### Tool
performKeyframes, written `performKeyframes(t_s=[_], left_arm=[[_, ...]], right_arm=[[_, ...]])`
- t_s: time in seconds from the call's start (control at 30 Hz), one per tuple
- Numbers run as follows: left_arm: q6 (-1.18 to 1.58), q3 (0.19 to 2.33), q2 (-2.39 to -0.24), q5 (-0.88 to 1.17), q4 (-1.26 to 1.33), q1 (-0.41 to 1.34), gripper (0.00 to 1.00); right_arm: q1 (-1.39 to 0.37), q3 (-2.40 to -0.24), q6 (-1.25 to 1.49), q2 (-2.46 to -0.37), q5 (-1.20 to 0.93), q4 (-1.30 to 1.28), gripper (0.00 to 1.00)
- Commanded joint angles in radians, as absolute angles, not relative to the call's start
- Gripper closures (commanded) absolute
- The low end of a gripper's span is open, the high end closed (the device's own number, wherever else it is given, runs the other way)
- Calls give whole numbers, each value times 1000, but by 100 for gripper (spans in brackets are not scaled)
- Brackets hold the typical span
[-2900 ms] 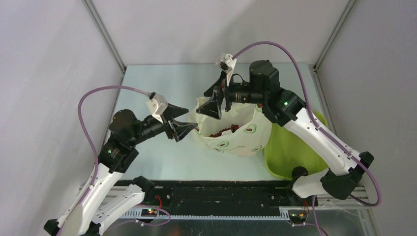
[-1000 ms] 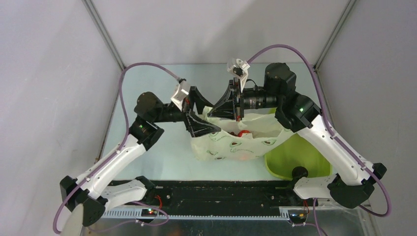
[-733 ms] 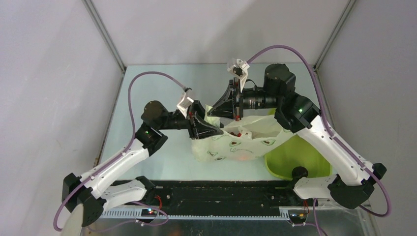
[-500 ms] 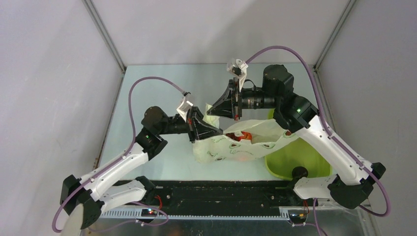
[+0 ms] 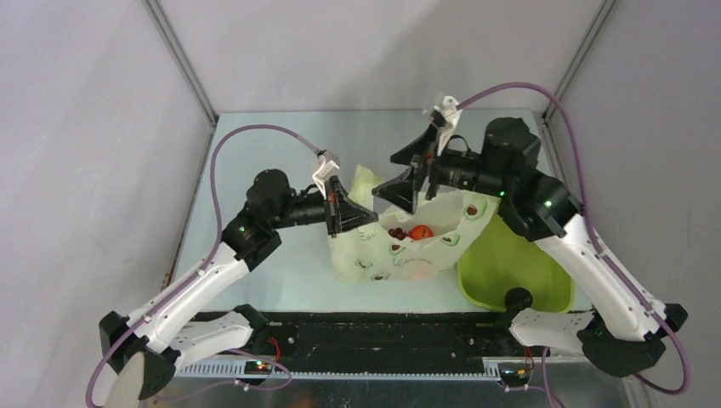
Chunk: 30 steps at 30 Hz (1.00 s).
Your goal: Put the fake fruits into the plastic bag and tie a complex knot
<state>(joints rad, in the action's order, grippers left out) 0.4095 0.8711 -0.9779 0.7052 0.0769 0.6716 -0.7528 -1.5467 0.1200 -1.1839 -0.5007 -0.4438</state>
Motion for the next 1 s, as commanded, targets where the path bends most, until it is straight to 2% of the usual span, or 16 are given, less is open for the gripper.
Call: performKeyframes(t_s=[0.0, 0.17, 0.47, 0.7, 0.97], left_arm=[[293, 960, -996, 738, -155, 616, 100], [240, 952, -999, 764, -182, 575, 100], [226, 924, -974, 777, -160, 538, 100], [225, 911, -959, 801, -156, 535, 100], [235, 901, -944, 827, -139, 534, 100]], right_arm=[[-695, -1616, 53, -1099, -365, -533, 1], [-551, -1560, 59, -994, -444, -556, 1], [-185, -1420, 199, -832, -618, -619, 1], [-120, -1196, 198, -714, -931, -411, 1], [-100, -1146, 44, -743, -944, -390, 1]])
